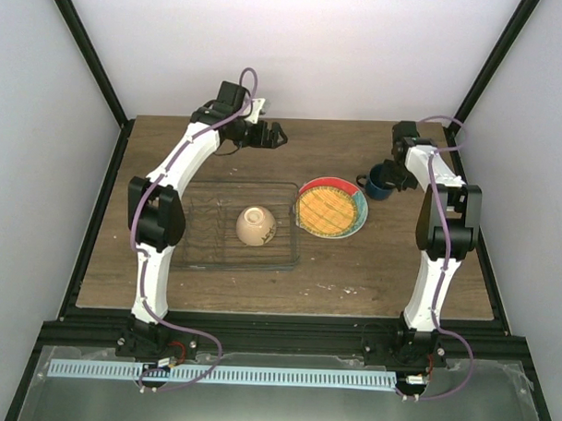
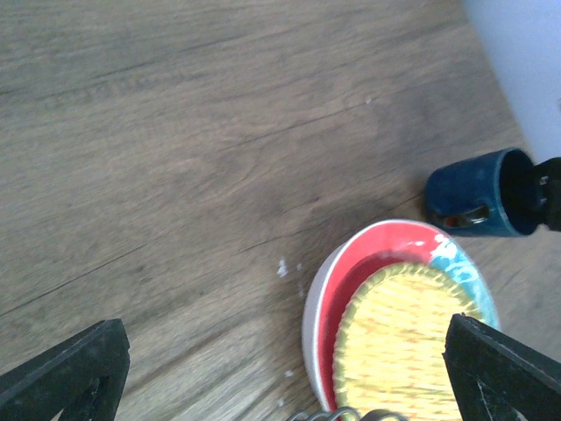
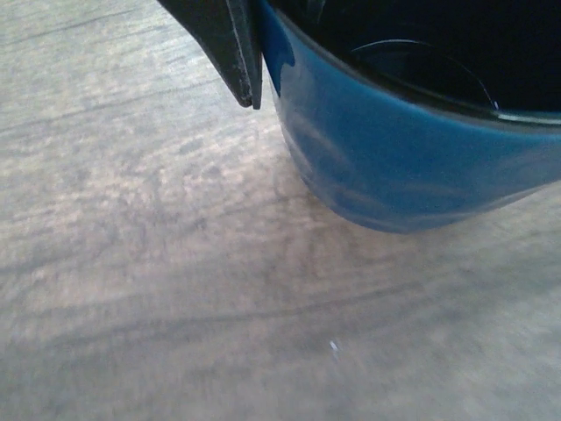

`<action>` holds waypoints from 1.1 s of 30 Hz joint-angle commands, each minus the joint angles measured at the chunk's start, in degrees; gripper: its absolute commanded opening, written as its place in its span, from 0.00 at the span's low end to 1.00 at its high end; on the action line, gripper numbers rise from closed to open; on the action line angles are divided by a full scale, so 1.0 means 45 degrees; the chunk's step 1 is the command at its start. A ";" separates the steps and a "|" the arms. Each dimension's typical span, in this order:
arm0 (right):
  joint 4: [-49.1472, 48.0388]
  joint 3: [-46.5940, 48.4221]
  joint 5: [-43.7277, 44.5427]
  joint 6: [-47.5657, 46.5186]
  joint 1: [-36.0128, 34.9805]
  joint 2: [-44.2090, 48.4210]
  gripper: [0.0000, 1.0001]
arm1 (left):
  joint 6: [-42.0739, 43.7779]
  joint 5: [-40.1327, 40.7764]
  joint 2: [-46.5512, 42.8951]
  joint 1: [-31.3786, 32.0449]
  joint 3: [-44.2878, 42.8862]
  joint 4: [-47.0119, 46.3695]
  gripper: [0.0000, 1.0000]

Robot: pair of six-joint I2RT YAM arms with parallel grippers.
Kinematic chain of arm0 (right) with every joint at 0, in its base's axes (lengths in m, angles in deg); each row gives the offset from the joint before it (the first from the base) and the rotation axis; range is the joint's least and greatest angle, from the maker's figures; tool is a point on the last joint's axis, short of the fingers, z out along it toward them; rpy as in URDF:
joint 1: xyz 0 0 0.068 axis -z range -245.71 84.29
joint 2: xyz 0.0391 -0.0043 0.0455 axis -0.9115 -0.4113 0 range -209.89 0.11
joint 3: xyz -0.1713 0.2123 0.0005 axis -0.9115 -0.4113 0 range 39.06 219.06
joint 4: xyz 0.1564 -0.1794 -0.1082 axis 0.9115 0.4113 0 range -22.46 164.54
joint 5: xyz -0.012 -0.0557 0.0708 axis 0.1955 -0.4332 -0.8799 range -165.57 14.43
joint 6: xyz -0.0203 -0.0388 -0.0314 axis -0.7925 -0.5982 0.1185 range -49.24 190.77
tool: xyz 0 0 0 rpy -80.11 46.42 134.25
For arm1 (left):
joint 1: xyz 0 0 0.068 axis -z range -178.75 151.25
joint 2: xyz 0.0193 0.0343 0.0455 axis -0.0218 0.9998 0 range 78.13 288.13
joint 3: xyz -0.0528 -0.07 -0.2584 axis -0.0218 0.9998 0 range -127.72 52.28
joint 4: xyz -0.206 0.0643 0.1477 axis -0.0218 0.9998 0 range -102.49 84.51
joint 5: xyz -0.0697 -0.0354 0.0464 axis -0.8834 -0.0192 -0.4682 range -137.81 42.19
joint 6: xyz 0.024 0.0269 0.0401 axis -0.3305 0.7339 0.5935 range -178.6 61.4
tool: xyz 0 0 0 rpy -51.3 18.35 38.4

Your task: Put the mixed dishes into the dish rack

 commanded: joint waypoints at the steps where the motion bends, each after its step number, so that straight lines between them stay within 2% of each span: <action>1: -0.0724 0.1792 -0.0535 -0.0632 -0.0042 0.0113 0.01 | -0.1242 -0.2050 0.0307 -0.0266 -0.1067 -0.0245 1.00; 7: -0.3094 0.2628 -0.1291 -0.1553 -0.0710 0.0495 0.01 | -0.3385 -0.3983 0.0627 -0.0577 -0.2014 -0.0603 1.00; 10: -0.4665 0.2493 -0.1338 -0.1956 -0.1449 0.0818 0.01 | -0.4831 -0.4830 0.0264 -0.0815 -0.1172 -0.1941 1.00; 19: -0.9012 0.0543 -0.0973 -0.2429 -0.3210 0.2232 0.01 | -0.7525 -0.6045 -0.0323 -0.1034 0.0768 -0.4078 0.99; 23: -1.0383 -0.0365 -0.0448 -0.2837 -0.4013 0.2960 0.01 | -0.9731 -0.6555 -0.0783 -0.1136 0.2463 -0.6457 0.98; 27: -1.1739 -0.1388 -0.0154 -0.2908 -0.4658 0.3615 0.01 | -1.0863 -0.6567 -0.0883 -0.1288 0.3047 -0.7041 0.96; 33: -1.2308 -0.1850 -0.0357 -0.3114 -0.5224 0.3952 0.01 | -1.3657 -0.6867 -0.1152 -0.1512 0.4698 -1.0052 0.91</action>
